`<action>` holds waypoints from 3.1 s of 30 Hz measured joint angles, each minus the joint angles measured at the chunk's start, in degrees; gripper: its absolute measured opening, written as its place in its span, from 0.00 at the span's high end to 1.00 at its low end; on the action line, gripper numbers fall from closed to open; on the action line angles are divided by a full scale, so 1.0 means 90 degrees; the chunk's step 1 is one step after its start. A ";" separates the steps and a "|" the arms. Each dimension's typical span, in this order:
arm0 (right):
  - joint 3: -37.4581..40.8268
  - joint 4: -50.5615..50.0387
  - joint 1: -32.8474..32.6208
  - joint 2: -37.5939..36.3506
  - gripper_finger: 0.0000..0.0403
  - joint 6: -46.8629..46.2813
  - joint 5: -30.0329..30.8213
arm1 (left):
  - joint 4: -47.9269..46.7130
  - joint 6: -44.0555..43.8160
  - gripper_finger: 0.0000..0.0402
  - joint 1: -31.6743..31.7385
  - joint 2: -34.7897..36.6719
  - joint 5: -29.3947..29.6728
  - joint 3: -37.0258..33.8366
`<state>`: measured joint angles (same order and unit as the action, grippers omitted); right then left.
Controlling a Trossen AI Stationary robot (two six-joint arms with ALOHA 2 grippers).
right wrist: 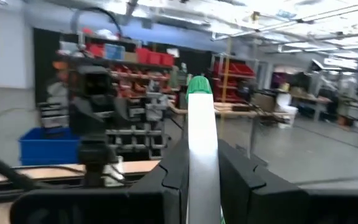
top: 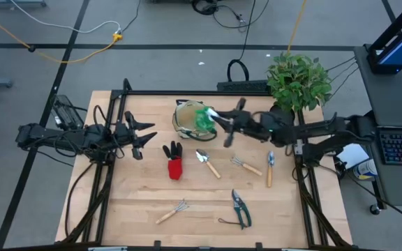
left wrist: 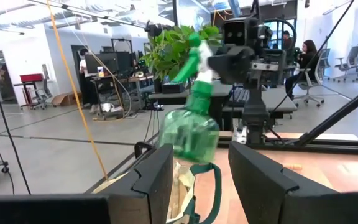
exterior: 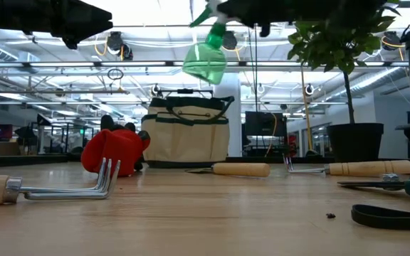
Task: Pick & Place Garden tools in Gardening bag
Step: Put the green spray bottle into the green gardening bag, then put the red gloves into the green gardening bag
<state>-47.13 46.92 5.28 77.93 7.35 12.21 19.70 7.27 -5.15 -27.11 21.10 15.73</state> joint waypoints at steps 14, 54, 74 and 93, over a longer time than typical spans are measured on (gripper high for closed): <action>-0.0320 -0.0288 0.0539 0.1019 0.88 -0.0118 0.0966 | -0.0073 0.0015 0.59 -0.0001 -0.0030 -0.0005 0.0000; -0.0311 -0.2297 0.0939 0.1003 0.88 -0.1027 0.1737 | -0.0070 -0.0005 0.59 -0.0002 -0.0029 -0.0005 0.0000; -0.0311 -0.3339 0.0903 0.1001 0.86 -0.1434 0.2519 | -0.0073 -0.0108 0.59 0.0000 -0.0029 -0.0005 0.0000; -0.0311 -0.3481 0.0900 0.1001 0.64 -0.1399 0.3355 | -0.0073 -0.0177 0.59 0.0000 -0.0032 -0.0003 0.0000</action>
<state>-49.93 15.59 13.39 86.94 -5.25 42.41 19.05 5.67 -5.15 -27.40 21.08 15.73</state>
